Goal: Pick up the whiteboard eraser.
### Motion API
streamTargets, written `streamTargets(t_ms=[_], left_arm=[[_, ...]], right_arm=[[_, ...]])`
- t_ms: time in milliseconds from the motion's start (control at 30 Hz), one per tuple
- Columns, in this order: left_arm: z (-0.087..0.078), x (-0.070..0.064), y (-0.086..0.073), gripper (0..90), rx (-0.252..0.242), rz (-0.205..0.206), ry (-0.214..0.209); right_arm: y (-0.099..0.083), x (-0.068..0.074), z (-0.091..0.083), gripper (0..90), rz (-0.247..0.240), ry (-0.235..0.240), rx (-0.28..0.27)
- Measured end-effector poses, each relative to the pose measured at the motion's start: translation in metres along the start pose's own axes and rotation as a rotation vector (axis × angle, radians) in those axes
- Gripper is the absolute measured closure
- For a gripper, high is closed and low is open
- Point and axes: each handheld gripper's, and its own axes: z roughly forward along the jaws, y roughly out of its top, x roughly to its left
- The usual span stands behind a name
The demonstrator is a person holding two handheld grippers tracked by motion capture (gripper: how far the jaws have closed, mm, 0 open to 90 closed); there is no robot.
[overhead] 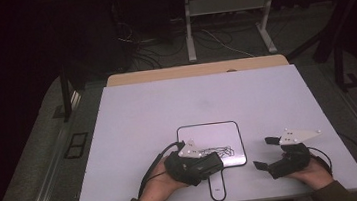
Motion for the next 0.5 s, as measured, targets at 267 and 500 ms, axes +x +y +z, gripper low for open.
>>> streamTargets(t_ms=[267,500], left_arm=[[-0.013,0.007,0.000,38.7,-0.055,-0.014,0.014],[-0.025,0.017,0.003,38.8,-0.069,-0.003,0.024]], right_arm=[[0.000,0.000,0.000,1.8,0.000,0.000,-0.002],[0.000,-0.001,0.000,1.8,-0.001,-0.004,-0.001]])
